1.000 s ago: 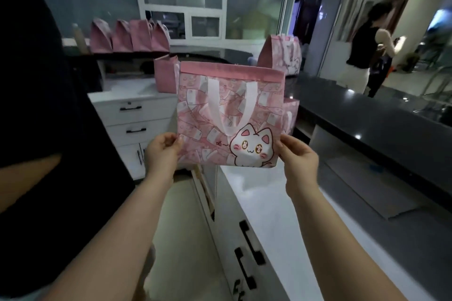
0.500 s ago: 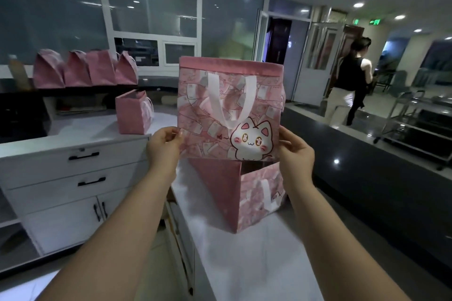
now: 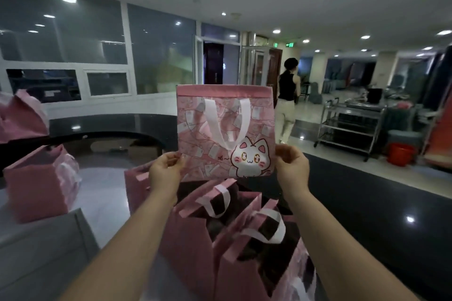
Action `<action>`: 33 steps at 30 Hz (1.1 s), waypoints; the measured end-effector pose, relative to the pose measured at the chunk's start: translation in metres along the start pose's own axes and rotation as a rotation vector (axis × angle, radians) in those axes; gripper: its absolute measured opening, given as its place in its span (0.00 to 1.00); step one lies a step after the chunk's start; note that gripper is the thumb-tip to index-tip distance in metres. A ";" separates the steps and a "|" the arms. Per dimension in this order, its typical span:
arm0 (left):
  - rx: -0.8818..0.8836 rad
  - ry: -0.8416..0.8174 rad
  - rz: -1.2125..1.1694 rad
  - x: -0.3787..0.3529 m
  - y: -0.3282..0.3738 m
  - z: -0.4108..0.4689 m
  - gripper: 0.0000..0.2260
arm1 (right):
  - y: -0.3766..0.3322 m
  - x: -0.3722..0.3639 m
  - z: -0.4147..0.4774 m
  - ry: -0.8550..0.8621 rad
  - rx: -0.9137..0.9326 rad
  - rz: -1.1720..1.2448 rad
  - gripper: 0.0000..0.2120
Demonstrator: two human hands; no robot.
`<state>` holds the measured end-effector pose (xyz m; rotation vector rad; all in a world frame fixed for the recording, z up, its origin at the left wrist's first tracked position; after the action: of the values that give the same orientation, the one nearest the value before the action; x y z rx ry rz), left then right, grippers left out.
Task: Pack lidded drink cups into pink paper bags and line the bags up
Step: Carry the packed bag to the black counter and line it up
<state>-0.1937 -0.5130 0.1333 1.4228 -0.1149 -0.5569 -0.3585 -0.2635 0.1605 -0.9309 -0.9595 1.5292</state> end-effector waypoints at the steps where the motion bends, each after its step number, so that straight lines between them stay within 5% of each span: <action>1: 0.019 -0.018 -0.001 -0.014 -0.006 0.016 0.05 | 0.001 -0.007 0.013 0.027 0.036 -0.066 0.10; 6: 0.084 -0.047 -0.044 -0.085 -0.039 0.065 0.07 | 0.015 -0.020 0.053 0.222 0.064 -0.236 0.24; 13: 0.072 -0.093 0.067 -0.138 -0.078 0.073 0.06 | 0.048 -0.036 0.063 -0.089 -0.085 -0.122 0.15; 19: 0.069 -0.210 0.194 -0.174 -0.106 0.065 0.04 | 0.093 -0.064 0.074 -0.219 -0.329 -0.085 0.19; 24: -0.001 -0.494 0.316 -0.199 -0.123 0.076 0.04 | 0.118 -0.064 0.095 -0.104 -0.386 -0.128 0.20; 28: 0.029 -0.792 0.347 -0.203 -0.133 0.095 0.17 | 0.125 -0.060 0.111 -0.012 -0.382 -0.224 0.21; 33: -0.157 -0.686 0.363 -0.186 -0.125 0.155 0.22 | 0.114 -0.071 0.124 0.090 -0.391 -0.280 0.22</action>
<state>-0.4535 -0.5784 0.0864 0.9769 -0.8411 -0.7108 -0.5037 -0.3601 0.1069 -1.0753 -1.2910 1.0751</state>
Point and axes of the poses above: each hand's wrist, its own z-axis towards the middle knuckle, its own x-axis out of the back of the hand, y = z × x, the point moved 5 cm from there along z, towards the middle knuckle, and after that the axes turned 3 degrees about y, right-handed, at the moved point
